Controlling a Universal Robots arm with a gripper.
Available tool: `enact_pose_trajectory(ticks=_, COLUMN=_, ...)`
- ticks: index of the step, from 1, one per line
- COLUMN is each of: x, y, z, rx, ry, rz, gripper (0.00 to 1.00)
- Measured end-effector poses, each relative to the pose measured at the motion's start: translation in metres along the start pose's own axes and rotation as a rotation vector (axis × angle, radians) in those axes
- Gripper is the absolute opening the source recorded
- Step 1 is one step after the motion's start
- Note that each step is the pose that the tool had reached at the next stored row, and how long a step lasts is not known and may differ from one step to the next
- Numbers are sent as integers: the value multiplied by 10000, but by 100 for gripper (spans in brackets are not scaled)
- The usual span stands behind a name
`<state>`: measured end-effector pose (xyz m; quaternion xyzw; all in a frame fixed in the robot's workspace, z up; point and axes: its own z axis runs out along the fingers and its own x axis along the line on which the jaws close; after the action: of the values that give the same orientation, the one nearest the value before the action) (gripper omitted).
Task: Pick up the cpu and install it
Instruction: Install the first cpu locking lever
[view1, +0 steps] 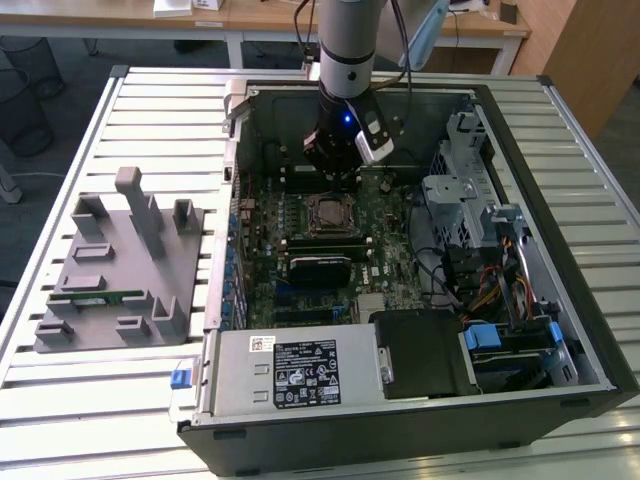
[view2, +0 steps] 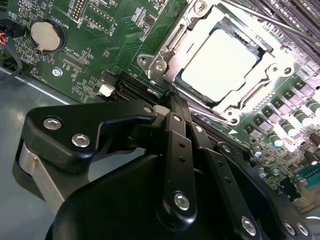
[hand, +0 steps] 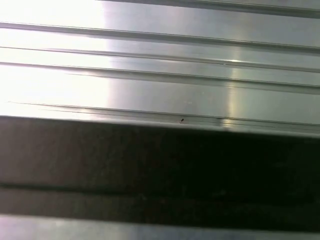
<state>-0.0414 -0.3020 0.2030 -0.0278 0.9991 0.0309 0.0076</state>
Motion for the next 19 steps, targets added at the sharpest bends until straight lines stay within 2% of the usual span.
enact_pose_trajectory(ticks=10, x=-9, y=-3, z=37, rx=10, ry=4, rz=-1, gripper=11)
enact_pose_trajectory(ticks=19, x=-13, y=-3, z=33, rx=18, ry=4, rz=-1, gripper=11)
